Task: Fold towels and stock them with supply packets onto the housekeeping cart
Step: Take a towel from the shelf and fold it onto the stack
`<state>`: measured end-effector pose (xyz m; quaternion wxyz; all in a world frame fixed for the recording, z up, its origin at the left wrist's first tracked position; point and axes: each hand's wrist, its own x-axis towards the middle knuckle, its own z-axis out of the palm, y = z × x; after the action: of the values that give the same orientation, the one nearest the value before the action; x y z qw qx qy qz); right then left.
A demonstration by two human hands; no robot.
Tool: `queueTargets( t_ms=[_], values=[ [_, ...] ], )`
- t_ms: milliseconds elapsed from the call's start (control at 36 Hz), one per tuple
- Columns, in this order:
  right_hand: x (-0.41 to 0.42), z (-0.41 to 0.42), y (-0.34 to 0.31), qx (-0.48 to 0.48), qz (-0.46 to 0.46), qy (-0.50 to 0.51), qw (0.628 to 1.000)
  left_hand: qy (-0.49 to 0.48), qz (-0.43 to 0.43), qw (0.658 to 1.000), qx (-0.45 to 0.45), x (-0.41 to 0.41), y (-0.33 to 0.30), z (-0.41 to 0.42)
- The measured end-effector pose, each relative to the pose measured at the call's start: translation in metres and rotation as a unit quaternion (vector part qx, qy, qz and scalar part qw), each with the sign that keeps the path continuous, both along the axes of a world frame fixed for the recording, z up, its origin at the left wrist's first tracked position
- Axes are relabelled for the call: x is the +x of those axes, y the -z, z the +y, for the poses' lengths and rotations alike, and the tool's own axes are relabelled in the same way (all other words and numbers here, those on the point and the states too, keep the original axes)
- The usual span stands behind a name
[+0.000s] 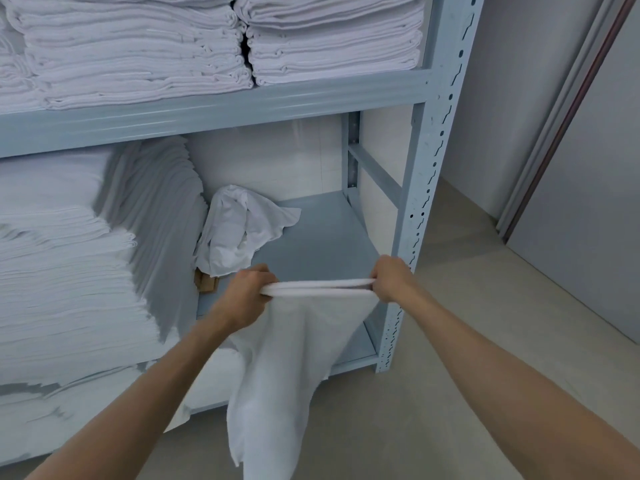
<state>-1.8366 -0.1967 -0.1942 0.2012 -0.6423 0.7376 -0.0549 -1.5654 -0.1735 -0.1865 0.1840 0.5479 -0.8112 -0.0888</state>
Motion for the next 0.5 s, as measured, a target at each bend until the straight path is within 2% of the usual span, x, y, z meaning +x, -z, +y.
queueTargets(
  t_ms=[83,139,306,444,500],
  values=[
    [0.013,-0.013,-0.022,-0.094,-0.034,-0.017,0.995,-0.015,-0.022,0.999,-0.021,0.029,-0.008,-0.004],
    [0.023,-0.018,-0.032,-0.121,-0.037,-0.035,0.991,-0.006,-0.029,0.999,-0.025,0.045,-0.014,-0.006],
    [0.022,-0.026,-0.051,-0.080,-0.019,-0.044,0.996,0.006,-0.018,1.000,-0.017,0.049,-0.016,-0.004],
    [0.013,-0.018,-0.069,-0.049,0.097,-0.047,0.993,-0.019,0.017,0.999,-0.027,0.025,-0.015,-0.009],
    [0.027,-0.013,-0.073,-0.057,0.027,-0.116,0.991,-0.030,0.030,0.999,-0.028,0.013,-0.019,-0.014]
  ],
)
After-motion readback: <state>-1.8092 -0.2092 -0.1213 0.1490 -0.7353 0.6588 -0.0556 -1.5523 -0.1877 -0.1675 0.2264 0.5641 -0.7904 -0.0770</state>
